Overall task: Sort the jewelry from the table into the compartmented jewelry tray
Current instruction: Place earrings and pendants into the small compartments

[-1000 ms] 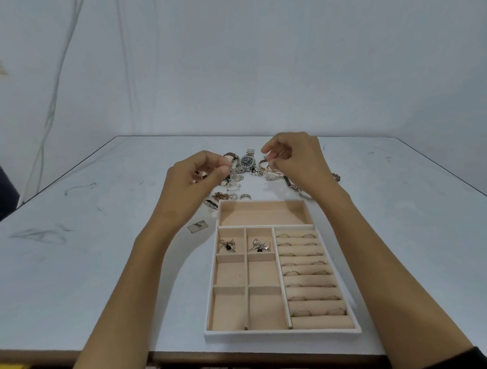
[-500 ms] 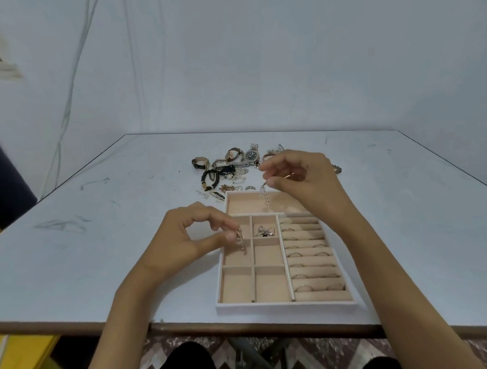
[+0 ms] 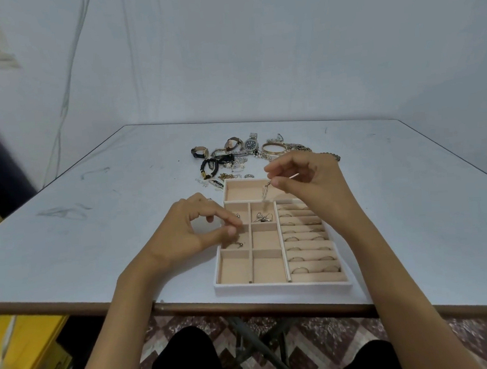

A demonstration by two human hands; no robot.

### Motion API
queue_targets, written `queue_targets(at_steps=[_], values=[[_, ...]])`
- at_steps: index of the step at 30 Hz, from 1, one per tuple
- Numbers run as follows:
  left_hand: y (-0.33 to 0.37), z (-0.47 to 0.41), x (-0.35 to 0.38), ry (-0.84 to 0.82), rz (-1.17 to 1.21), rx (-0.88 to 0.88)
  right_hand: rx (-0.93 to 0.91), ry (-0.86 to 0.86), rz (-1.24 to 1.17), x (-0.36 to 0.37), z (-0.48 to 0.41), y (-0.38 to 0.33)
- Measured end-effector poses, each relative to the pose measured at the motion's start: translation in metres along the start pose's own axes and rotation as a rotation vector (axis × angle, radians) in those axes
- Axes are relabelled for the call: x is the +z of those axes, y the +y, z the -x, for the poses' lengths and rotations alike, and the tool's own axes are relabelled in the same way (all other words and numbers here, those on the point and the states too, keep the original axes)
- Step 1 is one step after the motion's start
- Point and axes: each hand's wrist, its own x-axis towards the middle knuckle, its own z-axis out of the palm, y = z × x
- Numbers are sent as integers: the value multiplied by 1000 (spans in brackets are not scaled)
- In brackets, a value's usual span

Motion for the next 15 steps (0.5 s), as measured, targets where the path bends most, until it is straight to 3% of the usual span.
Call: queue_targets(at_steps=[2,6,10,15], values=[[-7,-2,-3,74,-38,-23,-3,-3,2,0,0,0],[-27,-9,-13,237,-342,-26,1,-13,-6,0,1,0],[-38,-10,-12,78,-603,-176,-13,-37,-7,2,2,-5],[-35,-10,-6,-141,-769,-260,-19,-68,-64,2,9,-12]])
